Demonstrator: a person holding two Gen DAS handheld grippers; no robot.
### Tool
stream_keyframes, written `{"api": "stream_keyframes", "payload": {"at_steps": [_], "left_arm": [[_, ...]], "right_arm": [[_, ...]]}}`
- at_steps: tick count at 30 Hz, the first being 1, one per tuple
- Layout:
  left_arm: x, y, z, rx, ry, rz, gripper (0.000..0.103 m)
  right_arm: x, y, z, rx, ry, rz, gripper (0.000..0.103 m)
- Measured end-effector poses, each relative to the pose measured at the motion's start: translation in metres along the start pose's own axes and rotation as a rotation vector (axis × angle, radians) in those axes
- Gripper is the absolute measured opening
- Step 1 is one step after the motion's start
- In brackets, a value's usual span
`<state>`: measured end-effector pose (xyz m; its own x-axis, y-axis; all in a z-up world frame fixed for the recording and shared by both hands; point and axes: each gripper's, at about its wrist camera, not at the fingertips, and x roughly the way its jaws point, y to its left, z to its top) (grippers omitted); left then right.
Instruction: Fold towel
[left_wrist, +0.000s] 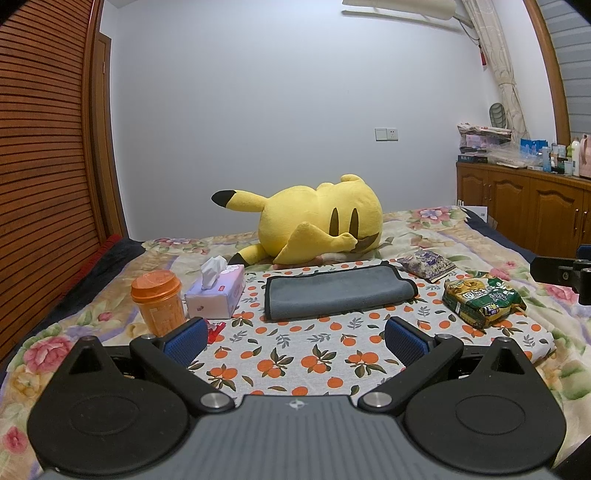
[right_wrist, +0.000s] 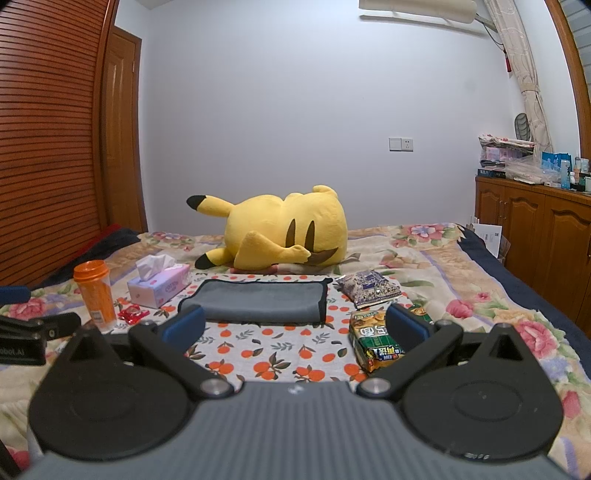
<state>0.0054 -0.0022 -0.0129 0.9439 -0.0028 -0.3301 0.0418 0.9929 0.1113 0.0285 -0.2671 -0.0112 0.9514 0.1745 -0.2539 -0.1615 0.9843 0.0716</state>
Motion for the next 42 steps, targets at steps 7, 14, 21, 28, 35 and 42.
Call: {"api": "stream_keyframes", "payload": {"at_steps": [7,14,21,28,35,42], "left_arm": [[0.0001,0.0002,-0.0003,0.0,0.0,0.0,0.103],[0.0002,0.0004,-0.0005,0.0,0.001,0.0,0.103],[0.0007,0.0018,-0.0003,0.0,-0.001,0.0,0.103],[0.0013,0.0023,-0.0001,0.001,-0.003,0.0,0.103],[0.0016,0.0022,0.0004,0.002,-0.002,0.001,0.103],[0.0023,0.0027,0.0004,0.001,-0.002,0.001,0.103]], "right_arm": [[0.0,0.0002,-0.0001,0.0,0.0,0.0,0.103],[0.0001,0.0002,-0.0001,0.0,0.0,0.0,0.103],[0.0,0.0002,-0.0002,0.0,0.0,0.0,0.103],[-0.0001,0.0004,-0.0002,0.0,-0.001,0.0,0.103],[-0.0002,0.0007,-0.0003,-0.001,0.0,0.0,0.103],[-0.0001,0.0008,-0.0003,-0.001,0.0,0.0,0.103]]}}
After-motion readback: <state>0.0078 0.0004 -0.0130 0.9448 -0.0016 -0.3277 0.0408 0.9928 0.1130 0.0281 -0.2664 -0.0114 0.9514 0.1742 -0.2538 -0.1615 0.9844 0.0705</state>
